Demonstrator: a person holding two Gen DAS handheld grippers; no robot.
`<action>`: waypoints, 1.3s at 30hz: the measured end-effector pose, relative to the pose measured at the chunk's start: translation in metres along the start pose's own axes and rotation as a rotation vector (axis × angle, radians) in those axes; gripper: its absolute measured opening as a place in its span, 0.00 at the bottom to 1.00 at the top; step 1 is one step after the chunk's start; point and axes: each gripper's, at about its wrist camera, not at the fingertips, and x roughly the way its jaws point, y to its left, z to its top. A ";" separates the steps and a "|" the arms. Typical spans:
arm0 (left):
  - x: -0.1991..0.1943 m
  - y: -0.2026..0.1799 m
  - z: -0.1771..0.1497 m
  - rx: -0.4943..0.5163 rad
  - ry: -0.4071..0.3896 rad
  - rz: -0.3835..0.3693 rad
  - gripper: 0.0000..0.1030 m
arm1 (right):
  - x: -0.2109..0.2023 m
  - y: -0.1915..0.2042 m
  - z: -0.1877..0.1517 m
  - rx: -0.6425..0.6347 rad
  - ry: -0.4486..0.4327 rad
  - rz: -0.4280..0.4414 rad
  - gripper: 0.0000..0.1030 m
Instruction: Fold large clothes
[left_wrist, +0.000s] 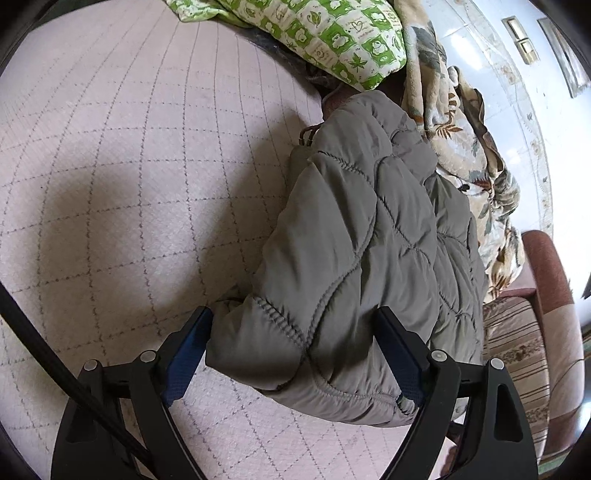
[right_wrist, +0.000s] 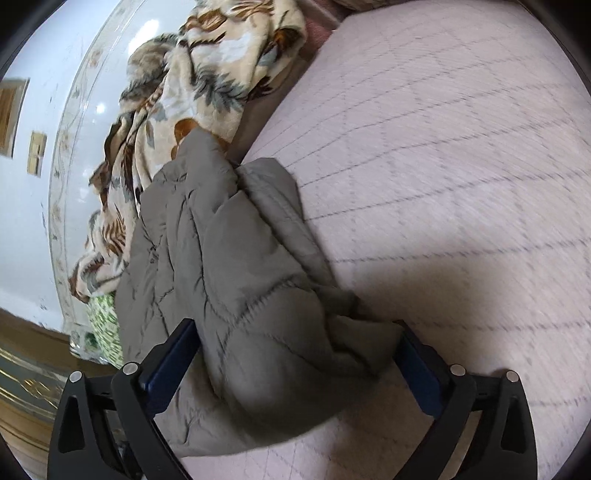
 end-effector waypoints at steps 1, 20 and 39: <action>0.001 0.001 0.001 0.002 0.004 -0.007 0.85 | 0.003 0.002 0.001 -0.010 0.001 -0.002 1.00; 0.007 -0.054 -0.008 0.348 -0.176 0.218 0.42 | -0.013 0.052 -0.011 -0.274 -0.076 -0.040 0.37; -0.010 -0.092 -0.029 0.581 -0.314 0.387 0.33 | -0.043 0.103 -0.040 -0.593 -0.208 -0.162 0.30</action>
